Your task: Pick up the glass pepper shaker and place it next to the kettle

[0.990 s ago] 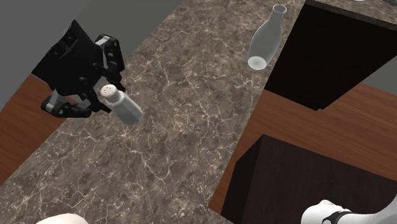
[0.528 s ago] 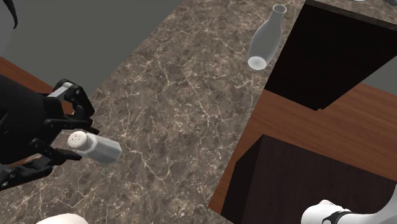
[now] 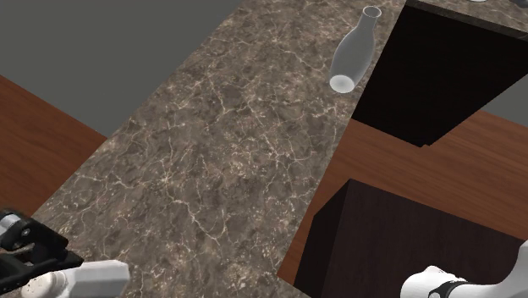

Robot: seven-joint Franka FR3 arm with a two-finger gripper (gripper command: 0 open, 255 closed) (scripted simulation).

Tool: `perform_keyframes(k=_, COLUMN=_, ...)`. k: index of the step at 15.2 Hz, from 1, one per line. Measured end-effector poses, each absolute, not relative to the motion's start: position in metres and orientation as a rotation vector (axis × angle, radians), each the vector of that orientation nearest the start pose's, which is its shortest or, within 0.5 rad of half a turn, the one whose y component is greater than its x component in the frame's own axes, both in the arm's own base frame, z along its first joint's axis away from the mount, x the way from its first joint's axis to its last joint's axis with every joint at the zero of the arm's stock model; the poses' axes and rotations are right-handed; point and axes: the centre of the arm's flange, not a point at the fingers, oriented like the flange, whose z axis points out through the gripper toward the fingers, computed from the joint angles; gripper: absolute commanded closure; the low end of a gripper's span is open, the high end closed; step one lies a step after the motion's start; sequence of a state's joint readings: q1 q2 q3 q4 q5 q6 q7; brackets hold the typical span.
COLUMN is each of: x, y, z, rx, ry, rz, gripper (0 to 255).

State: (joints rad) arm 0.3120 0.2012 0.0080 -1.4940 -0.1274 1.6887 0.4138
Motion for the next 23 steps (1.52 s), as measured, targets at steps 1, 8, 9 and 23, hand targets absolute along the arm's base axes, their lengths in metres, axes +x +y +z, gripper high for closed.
perform_keyframes(k=1, x=0.596, y=0.199, z=0.552, rx=-3.258, ry=0.128, rz=-0.064, gripper=255)
perform_keyframes(k=8, x=0.588, y=0.257, z=0.538, rx=-3.257, ry=0.129, rz=-0.063, gripper=255)
perform_keyframes(k=9, x=0.589, y=0.257, z=0.532, rx=-3.257, ry=0.129, rz=-0.063, gripper=255)
perform_keyframes(k=23, x=0.589, y=0.255, z=0.458, rx=-3.257, ry=0.13, rz=-0.063, gripper=255)
